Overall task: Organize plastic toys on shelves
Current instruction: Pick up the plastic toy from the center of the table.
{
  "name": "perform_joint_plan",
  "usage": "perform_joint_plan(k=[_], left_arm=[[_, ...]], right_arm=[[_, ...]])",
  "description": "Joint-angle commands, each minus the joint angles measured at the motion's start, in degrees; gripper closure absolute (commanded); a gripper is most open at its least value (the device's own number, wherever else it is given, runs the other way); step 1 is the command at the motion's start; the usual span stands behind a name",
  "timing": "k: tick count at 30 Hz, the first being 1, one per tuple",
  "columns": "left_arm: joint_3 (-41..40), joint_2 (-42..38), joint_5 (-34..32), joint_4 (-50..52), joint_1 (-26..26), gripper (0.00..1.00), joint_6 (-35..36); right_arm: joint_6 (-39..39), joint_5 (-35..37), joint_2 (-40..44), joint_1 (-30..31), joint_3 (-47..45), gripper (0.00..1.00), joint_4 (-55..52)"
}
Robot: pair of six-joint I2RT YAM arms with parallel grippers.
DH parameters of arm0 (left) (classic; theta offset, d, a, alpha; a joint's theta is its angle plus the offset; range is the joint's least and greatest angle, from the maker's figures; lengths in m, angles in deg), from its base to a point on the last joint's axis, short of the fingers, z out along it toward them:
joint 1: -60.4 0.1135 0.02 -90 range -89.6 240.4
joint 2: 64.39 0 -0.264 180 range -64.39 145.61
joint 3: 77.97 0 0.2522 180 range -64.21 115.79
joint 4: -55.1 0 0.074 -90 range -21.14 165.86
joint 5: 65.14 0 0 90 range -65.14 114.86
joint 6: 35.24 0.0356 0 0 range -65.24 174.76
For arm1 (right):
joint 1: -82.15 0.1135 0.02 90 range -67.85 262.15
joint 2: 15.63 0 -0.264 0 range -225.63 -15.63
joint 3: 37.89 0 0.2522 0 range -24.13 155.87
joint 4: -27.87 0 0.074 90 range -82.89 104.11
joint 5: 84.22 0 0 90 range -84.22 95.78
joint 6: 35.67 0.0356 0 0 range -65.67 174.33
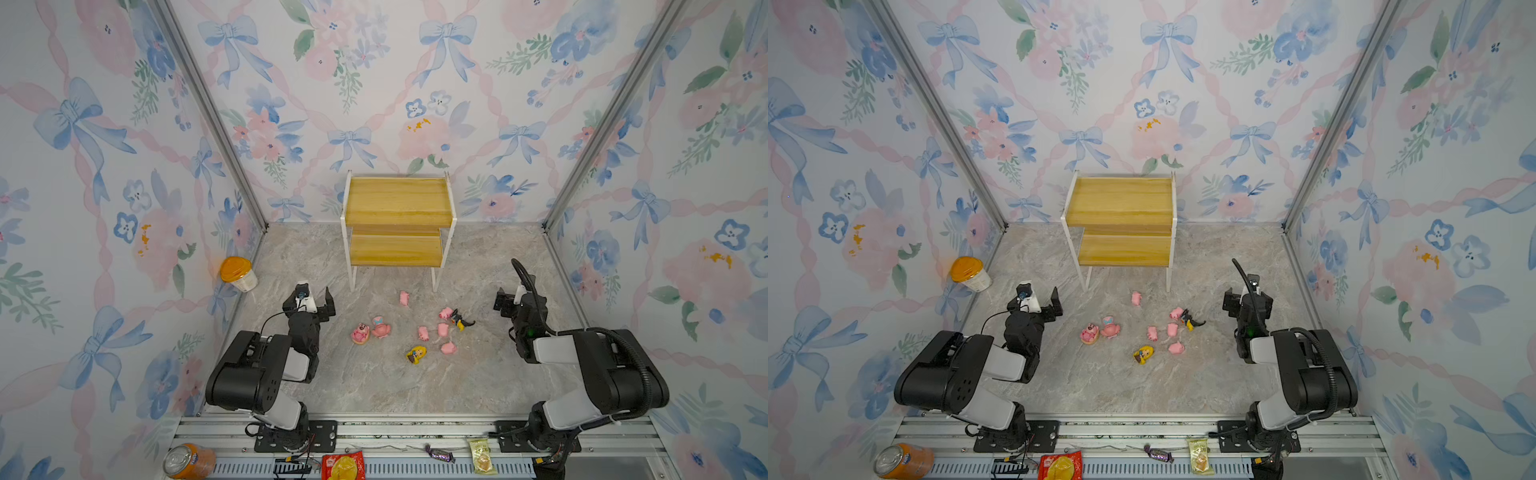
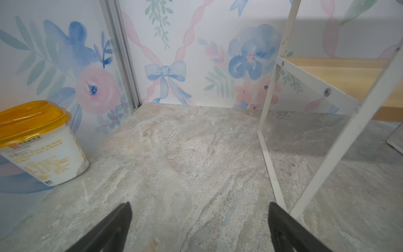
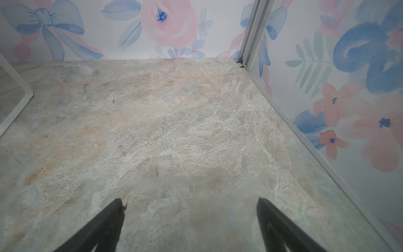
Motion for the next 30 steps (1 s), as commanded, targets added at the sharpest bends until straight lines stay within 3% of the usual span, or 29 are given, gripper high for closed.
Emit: perform_joint_plan(k=[1,12,17,26,30], left_arm=[[0.7,0.8,-0.9,-1.2,-0.3,0.02,1.3],[0.8,0.8,-0.8,-1.2,-0.3,0.02,1.2],[0.7,0.7,-0.8,-1.1,-0.2,0.02,1.2],[1.0,0.8,-1.0,-1.1,-0.4,0.02,1.2],[0.4,-1.1,-1.8,-0.7,-1.8,0.02,2.6]], right_arm=[[-0.9,0.7,-0.5,0.7,1.3,0.03,2.0],[-0.9,0.6,-0.5,0.6,1.3,0.03,2.0],[-1.2,-9.3,-0.1,-1.8,2.6,0.03,-1.3],[-1.1,-9.4,-0.3,-1.9,2.5,0.03,-0.7],[-0.7,-5.8,3.0,-1.3,1.1,0.03,-0.7]])
